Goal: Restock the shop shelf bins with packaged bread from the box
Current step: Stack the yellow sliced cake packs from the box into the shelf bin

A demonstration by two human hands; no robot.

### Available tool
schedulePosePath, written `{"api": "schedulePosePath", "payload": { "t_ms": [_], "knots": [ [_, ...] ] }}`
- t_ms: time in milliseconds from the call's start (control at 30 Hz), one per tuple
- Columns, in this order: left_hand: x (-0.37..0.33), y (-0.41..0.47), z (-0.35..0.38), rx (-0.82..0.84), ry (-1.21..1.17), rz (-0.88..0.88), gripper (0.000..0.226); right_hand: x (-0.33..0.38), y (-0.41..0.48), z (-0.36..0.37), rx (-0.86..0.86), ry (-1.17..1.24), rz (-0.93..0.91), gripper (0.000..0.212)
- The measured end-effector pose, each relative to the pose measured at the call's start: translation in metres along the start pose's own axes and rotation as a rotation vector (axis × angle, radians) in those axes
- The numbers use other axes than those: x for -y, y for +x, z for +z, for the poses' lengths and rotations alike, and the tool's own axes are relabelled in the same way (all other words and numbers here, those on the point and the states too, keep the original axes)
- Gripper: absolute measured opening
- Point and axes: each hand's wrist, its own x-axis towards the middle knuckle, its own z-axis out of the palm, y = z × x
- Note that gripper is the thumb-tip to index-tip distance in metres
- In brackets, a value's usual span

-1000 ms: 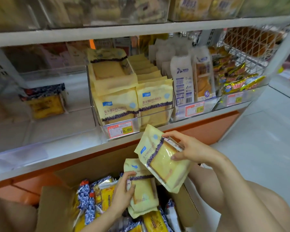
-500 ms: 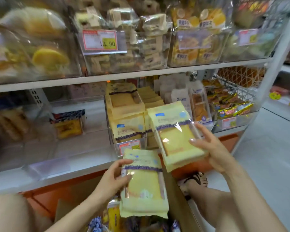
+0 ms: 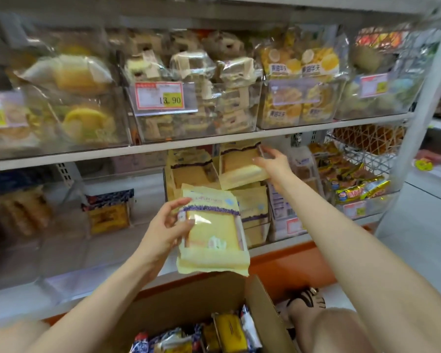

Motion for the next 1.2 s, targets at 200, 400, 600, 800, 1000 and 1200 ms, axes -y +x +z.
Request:
{"api": "schedulePosePath", "payload": {
  "t_ms": [200,400,600,800,1000,1200],
  "knots": [
    [0.012,-0.001,-0.018,-0.013,-0.038,0.005,0.042,0.009,0.027,0.026,0.148,-0.214,0.004,0.055],
    [0.004,0.002,-0.013,-0.033,-0.097,0.022,0.040,0.000,0.029,0.026,0.198,-1.059,-0.284,0.069],
    [-0.018,0.044,0.017,-0.054,-0.109,0.104,0.039,0.003,0.010,0.014,0.079,-0.601,-0.374,0.028],
    [-0.031,0.133,0.050,-0.175,0.209,0.206,0.043,-0.007,-0.022,0.000,0.130,-0.463,-0.413,0.036],
    [-0.020,0.151,0.025,-0.060,0.701,0.245,0.034,-0.039,-0.023,0.007,0.222,-0.876,-0.528,0.051],
    [-0.011,0.090,-0.011,-0.073,0.754,0.358,0.024,-0.034,-0.002,0.024,0.203,-0.914,-0.518,0.049]
  ]
}}
